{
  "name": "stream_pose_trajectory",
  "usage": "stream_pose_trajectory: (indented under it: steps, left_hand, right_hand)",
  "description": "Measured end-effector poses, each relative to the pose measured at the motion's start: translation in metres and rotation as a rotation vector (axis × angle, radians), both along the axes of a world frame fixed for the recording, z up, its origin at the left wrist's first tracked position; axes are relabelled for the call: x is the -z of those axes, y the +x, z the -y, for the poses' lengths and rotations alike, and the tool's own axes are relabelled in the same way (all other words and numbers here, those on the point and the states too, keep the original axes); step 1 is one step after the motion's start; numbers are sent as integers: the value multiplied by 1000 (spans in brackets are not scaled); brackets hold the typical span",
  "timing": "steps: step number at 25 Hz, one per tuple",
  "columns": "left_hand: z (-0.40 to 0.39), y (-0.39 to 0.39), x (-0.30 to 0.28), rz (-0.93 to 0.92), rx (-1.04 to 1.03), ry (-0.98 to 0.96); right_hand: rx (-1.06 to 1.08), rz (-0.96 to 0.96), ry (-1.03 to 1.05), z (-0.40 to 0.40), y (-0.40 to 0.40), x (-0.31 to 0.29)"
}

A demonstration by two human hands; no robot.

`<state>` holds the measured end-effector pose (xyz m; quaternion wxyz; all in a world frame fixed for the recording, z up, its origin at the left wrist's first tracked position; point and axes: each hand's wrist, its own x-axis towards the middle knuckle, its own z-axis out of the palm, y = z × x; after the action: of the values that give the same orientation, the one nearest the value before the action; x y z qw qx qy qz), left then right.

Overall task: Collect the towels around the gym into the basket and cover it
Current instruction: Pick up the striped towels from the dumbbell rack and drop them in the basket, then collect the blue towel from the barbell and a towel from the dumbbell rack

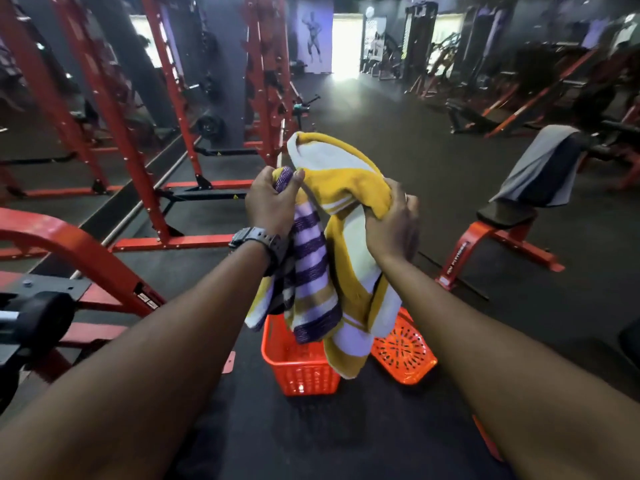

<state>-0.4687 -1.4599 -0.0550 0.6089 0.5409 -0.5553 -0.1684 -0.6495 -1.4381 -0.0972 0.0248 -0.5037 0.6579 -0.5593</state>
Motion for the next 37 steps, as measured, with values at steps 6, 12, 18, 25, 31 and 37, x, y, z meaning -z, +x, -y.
stream_pose_trajectory:
  steps: [6,12,18,25,31,37]
  left_hand:
    - [122,-12,81,-115,74,259]
    - [238,18,227,-400,150,602]
    - [284,33,422,-420,157,784]
    - [276,30,641,-259,169,1084]
    - [270,28,677,8,72,1161]
    - [321,39,564,-128,-13,1019]
  right_hand:
    - [-75,178,55,132,32,72]
    - [-86,358,270,240,76,207]
    - [-95,382,485,282,92,413]
    - [-240,121,801,267,79,637]
    - [-308,50,1095,271,75,674]
    - [-359,94,911,334,79,556]
